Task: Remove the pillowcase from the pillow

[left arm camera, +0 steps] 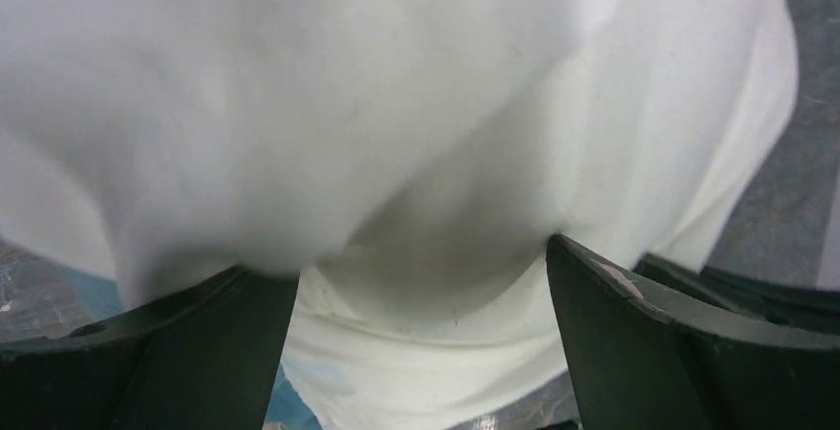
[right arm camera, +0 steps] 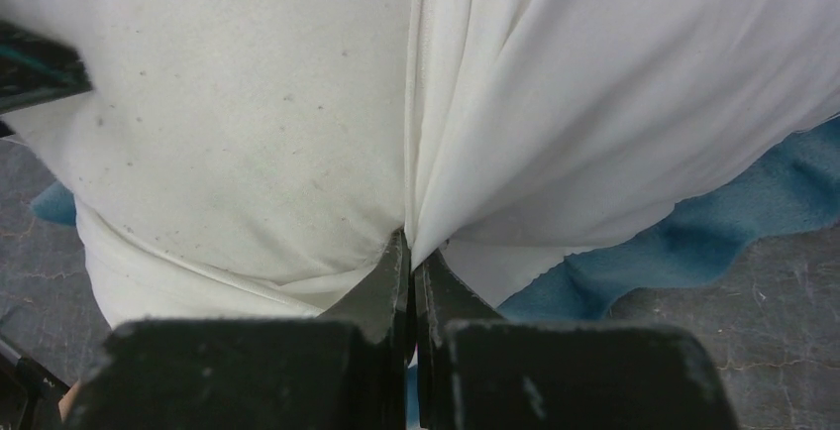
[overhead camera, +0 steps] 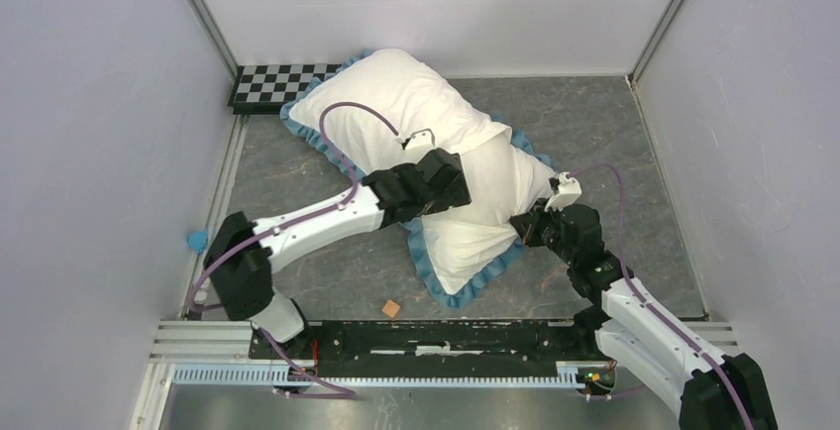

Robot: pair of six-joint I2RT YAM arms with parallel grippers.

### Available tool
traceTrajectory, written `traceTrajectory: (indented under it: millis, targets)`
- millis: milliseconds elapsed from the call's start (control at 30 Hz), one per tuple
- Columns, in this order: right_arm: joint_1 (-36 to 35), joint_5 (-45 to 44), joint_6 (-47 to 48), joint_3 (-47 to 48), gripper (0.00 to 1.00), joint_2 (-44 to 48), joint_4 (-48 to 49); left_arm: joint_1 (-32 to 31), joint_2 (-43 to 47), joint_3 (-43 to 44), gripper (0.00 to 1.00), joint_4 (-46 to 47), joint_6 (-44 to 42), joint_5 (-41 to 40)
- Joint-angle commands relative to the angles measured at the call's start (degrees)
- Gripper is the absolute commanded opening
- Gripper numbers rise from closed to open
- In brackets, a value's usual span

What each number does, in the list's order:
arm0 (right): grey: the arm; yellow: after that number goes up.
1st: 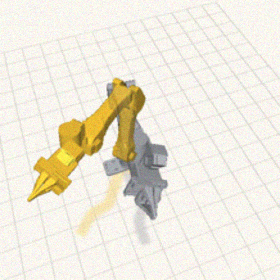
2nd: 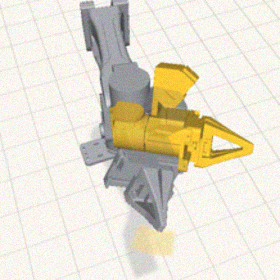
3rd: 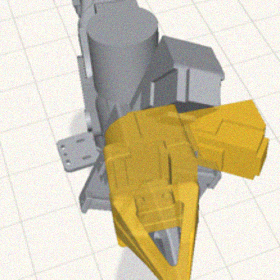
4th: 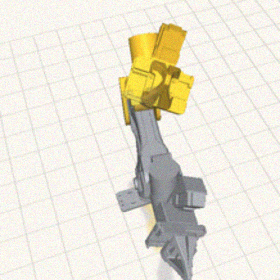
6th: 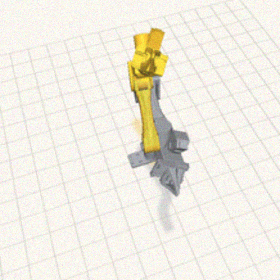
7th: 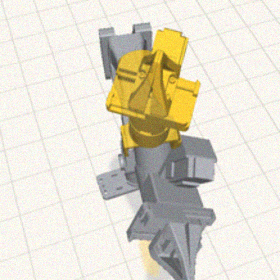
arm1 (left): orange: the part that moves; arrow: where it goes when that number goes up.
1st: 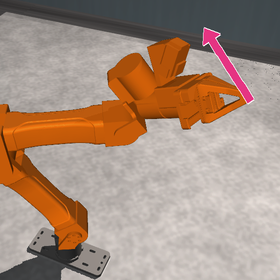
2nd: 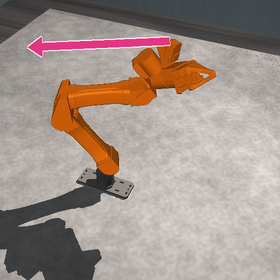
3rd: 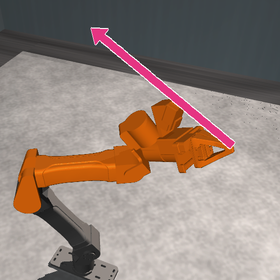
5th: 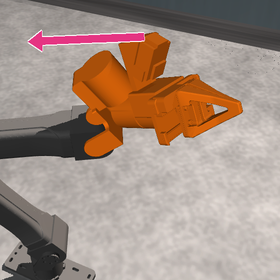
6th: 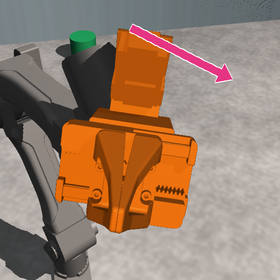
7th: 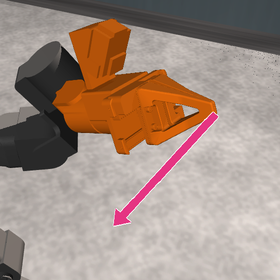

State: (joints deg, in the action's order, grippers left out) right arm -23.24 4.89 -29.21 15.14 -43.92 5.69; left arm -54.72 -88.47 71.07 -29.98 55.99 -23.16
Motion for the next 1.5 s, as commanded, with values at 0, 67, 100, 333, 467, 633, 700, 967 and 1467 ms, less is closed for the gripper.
traceTrajectory:
  millis: [0, 67, 100, 333, 467, 633, 700, 967, 1467]
  targets:
    - [0.0, -1.0, 2.2, 0.9, 0.00, 0.7, -2.1, 2.1, -7.7, 7.1, 1.00, -7.6, 4.5, -3.7]
    - [0.0, -1.0, 1.9, 0.2, 0.00, 0.7, -1.7, 2.3, -9.7, 7.0, 0.97, -6.8, 4.6, -3.2]
    - [0.0, -0.8, 1.8, -0.1, 0.00, 0.6, -1.5, 2.4, -10.3, 6.0, 0.92, -5.0, 4.3, -2.8]
    - [0.0, -1.0, 2.4, -1.0, 0.00, 1.3, -2.0, 3.0, -10.7, 1.5, 0.02, 8.1, -0.3, 4.3]
    - [0.0, -1.7, 5.0, 1.2, 0.00, 0.3, -3.8, 3.1, -9.0, 3.5, 0.02, 6.1, -1.7, 2.8]
    - [0.0, -1.2, 7.1, 3.4, 0.00, -1.2, -4.8, 3.8, -4.4, 4.0, 0.02, 1.6, 0.4, 0.2]
    - [0.0, -0.1, 7.0, 2.7, 0.00, -1.1, -3.8, 4.9, -2.6, 3.0, 0.02, 2.3, 2.0, 0.3]
    - [0.0, -0.9, 5.6, -0.6, 0.00, -1.6, -5.5, 8.6, -3.6, 9.0, 0.02, 6.3, 2.7, 5.2]
    - [0.1, -10.2, 3.7, -2.8, 0.05, -6.7, -7.6, 13.8, 3.0, 15.6, 0.02, 3.5, -0.5, 10.0]
